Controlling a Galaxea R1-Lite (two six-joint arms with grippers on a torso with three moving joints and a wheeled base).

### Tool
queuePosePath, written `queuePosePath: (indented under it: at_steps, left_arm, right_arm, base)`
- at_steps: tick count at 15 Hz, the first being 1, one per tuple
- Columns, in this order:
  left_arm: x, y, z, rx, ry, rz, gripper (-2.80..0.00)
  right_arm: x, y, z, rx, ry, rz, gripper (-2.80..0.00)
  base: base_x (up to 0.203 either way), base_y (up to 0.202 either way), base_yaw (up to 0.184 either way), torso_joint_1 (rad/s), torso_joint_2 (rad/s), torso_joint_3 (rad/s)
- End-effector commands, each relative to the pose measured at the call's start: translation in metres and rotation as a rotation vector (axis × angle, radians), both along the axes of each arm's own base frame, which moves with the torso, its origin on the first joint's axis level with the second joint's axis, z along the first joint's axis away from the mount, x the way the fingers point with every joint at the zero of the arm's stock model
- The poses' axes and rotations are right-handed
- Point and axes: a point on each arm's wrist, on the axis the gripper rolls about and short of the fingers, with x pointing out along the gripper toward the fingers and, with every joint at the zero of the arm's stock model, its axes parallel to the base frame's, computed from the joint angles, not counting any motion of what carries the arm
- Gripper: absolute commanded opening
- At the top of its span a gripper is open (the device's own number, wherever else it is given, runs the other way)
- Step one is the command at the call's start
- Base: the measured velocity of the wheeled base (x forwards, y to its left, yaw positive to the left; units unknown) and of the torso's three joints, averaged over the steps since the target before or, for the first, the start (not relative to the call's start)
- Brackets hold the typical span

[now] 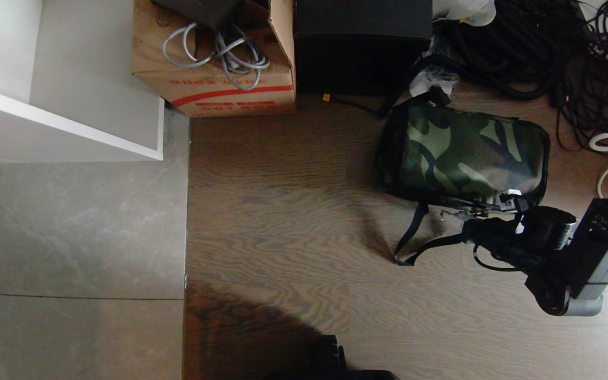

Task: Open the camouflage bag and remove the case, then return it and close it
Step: Open the top of the storage box

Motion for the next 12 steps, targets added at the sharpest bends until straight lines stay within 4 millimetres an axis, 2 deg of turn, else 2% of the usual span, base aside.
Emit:
queuePosePath:
  at_steps: [1,8,12]
  left_arm:
    - [0.0,0.0,0.0,0.0,0.0,0.0,-2.8]
    - [0.0,0.0,0.0,0.0,0.0,0.0,-2.8]
    - [0.0,0.0,0.0,0.0,0.0,0.0,-2.8]
  right_arm:
    - [0.001,0.0,-0.001,-0.003,-0.006,0.003,-2.8]
    - [-0.003,0.003,-0.002,-0.029,-0.003,0.014,-2.8]
    - [-0.015,0.005,-0.003,-0.094,0.003,0.057,-2.8]
  base:
    - [0.0,0.0,0.0,0.0,0.0,0.0]
    - [0.0,0.0,0.0,0.0,0.0,0.0]
    - [0.0,0.0,0.0,0.0,0.0,0.0]
